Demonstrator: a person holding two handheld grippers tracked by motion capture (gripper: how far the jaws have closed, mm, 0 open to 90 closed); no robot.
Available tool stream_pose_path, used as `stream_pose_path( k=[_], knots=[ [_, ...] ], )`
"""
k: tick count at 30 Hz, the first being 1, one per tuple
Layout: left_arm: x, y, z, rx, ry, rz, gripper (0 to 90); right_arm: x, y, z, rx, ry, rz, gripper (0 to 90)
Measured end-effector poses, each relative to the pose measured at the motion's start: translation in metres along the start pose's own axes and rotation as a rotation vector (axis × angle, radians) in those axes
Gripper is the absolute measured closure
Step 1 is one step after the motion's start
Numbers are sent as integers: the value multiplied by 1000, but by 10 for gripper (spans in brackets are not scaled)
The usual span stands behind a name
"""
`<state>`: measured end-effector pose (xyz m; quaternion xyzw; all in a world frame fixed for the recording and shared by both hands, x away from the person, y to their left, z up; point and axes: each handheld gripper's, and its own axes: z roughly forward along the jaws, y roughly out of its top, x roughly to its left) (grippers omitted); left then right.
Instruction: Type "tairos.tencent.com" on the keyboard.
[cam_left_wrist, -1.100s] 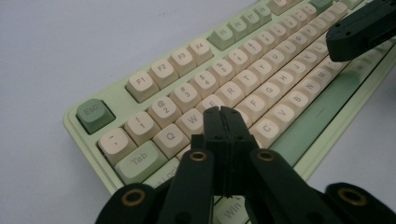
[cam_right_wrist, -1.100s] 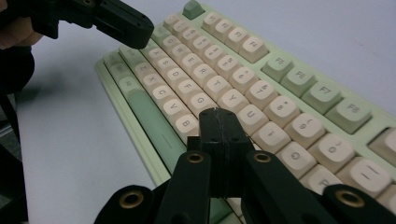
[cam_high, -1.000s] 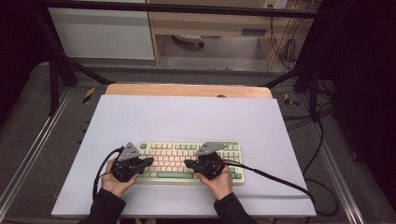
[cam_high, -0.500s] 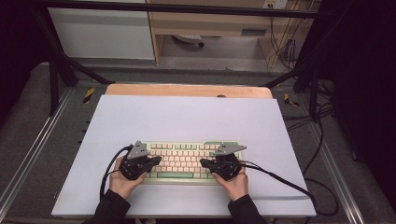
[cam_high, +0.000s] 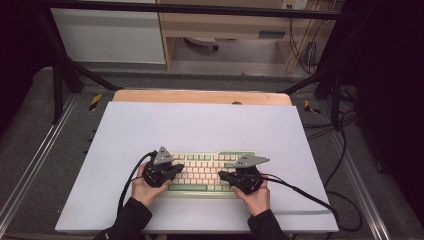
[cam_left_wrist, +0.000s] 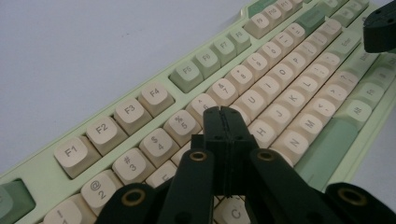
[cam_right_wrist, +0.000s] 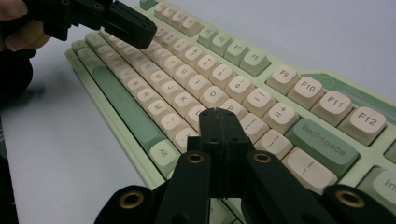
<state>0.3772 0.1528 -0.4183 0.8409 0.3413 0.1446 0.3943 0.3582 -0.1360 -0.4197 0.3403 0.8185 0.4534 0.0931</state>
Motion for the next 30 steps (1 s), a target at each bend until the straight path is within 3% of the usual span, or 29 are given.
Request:
stream_pose_path(
  k=[19,30],
  knots=[
    [-1,-2,13,32,6,16,899,0,0,0,-2,1,-4,900],
    [-2,-2,-1,1,-7,24,899,0,1,-2,-4,2,-3,900]
  ],
)
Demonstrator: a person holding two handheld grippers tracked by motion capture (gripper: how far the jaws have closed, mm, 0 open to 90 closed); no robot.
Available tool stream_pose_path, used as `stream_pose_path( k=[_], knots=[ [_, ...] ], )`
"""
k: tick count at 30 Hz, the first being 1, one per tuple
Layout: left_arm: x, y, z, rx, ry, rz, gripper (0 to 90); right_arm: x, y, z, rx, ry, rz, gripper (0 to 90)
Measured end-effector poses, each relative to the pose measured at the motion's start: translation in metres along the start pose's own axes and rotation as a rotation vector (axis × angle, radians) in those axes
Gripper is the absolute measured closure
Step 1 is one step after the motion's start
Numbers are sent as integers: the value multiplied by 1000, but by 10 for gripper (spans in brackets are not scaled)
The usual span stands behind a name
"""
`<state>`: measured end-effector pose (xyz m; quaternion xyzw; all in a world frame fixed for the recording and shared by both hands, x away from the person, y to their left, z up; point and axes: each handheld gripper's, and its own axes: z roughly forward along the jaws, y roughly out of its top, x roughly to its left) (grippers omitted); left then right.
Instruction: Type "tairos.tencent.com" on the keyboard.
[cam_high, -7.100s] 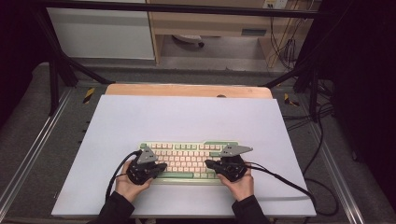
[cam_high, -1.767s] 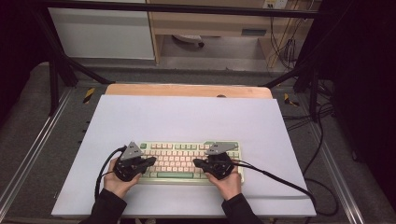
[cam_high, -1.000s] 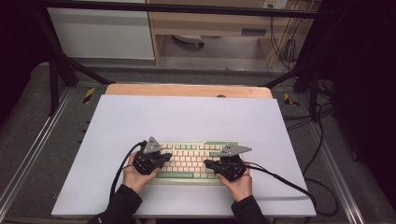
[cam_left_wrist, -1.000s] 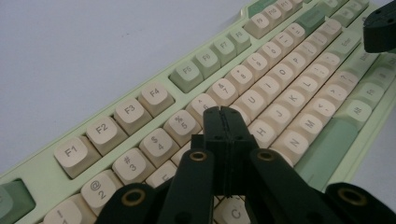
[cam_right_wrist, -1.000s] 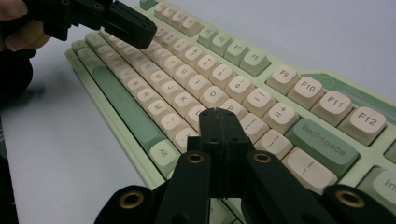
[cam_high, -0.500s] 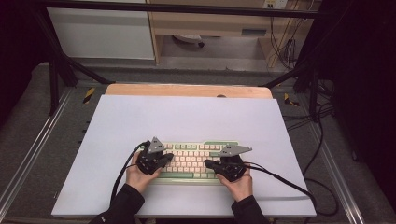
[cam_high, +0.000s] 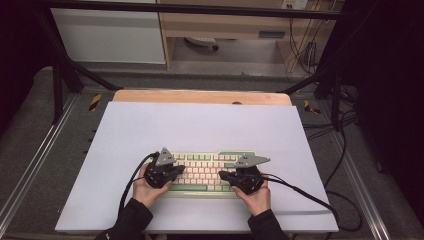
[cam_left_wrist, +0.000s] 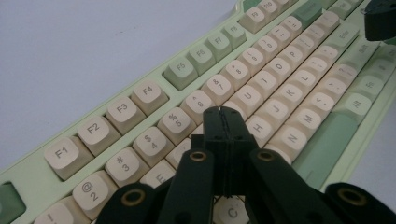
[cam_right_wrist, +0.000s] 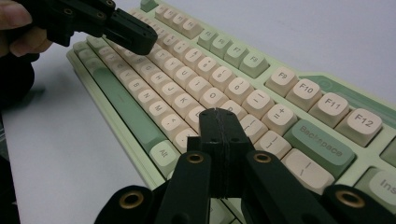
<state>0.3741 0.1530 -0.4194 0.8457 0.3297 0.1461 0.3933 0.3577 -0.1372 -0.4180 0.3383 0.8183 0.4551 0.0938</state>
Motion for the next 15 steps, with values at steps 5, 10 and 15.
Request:
stream_pose_path(
  k=[5,10,15],
  knots=[
    [1,-4,-10,-13,-9,-3,898,0,0,0,-3,-2,-3,900],
    [5,-9,-19,-19,-9,-7,898,0,1,0,-7,0,1,900],
    [7,-16,-27,-25,-10,-15,897,-1,2,1,-6,3,4,900]
  ],
)
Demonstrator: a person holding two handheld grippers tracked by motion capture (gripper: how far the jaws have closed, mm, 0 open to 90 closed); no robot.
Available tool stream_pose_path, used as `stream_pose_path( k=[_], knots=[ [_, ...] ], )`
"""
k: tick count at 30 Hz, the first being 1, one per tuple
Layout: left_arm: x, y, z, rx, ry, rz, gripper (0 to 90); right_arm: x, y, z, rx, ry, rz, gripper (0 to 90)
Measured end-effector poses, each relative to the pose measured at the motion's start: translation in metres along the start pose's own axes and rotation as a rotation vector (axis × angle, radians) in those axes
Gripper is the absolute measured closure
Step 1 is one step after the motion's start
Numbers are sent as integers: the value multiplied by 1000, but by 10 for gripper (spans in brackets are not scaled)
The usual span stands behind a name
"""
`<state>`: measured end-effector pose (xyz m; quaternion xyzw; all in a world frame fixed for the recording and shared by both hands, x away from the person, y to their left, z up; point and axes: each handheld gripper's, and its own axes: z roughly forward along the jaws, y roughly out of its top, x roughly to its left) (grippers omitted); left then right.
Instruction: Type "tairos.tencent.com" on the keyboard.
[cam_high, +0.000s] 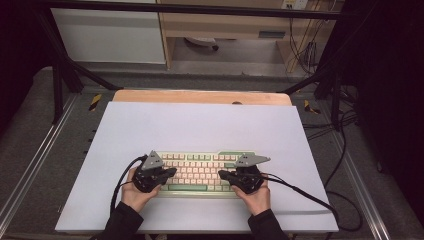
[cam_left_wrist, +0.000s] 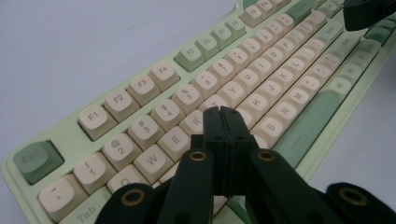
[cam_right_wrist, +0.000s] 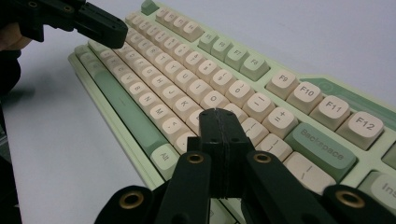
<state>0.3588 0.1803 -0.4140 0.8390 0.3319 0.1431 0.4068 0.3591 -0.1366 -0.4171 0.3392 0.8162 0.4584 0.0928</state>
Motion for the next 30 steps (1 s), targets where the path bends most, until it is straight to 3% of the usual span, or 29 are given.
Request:
stream_pose_path(
  k=[20,30],
  knots=[
    [14,-21,-21,1,21,-33,895,8,2,21,43,34,-9,900],
    [17,-24,-24,-4,23,-46,896,9,-3,28,65,45,-14,900]
  ],
)
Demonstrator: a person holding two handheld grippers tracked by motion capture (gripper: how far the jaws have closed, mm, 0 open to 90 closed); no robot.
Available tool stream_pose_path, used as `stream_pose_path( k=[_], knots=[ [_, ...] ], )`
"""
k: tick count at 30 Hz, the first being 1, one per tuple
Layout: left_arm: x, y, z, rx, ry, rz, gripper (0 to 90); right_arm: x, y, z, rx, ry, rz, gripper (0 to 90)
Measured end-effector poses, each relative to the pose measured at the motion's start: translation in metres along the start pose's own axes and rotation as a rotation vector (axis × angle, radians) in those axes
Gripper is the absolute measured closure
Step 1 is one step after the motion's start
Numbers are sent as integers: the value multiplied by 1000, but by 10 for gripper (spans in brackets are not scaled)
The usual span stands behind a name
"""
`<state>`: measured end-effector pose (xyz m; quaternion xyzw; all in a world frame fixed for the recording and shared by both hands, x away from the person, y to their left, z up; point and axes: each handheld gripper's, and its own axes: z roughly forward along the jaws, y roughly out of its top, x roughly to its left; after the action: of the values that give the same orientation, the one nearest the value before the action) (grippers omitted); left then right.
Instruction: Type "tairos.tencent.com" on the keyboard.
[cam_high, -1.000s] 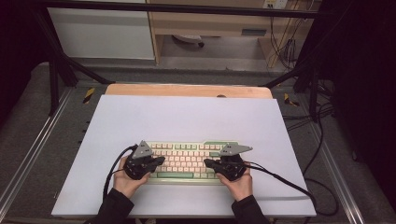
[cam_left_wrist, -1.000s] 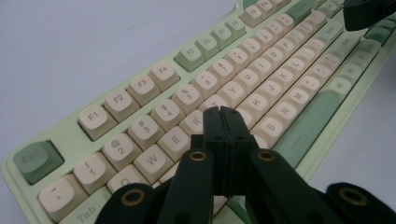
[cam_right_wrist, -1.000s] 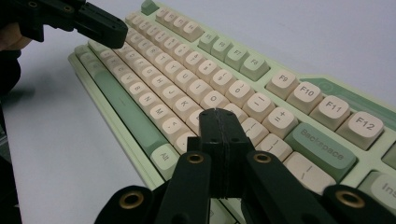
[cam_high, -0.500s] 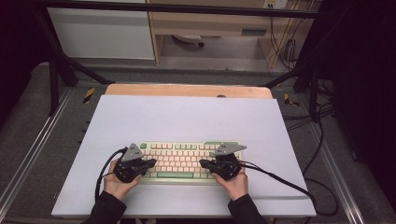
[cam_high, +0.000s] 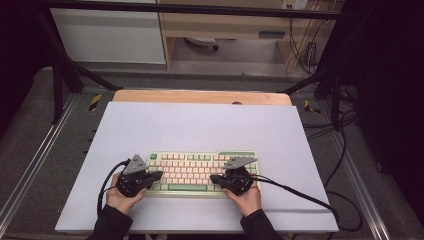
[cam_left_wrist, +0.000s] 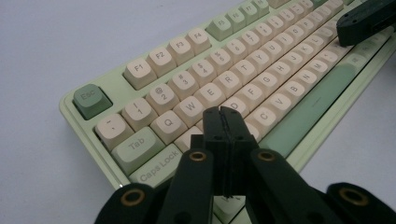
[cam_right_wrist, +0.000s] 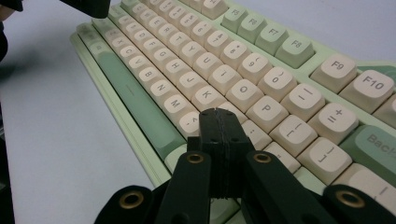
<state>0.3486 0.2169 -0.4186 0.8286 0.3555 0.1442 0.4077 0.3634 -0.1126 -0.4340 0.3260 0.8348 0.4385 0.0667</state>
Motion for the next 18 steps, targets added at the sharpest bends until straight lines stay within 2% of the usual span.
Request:
stream_pose_path(
  k=[10,18],
  knots=[
    [-1,-2,2,7,-3,0,896,1,-2,4,10,6,6,900],
    [-2,0,1,3,-5,3,896,0,3,-8,-19,-23,-13,900]
  ],
)
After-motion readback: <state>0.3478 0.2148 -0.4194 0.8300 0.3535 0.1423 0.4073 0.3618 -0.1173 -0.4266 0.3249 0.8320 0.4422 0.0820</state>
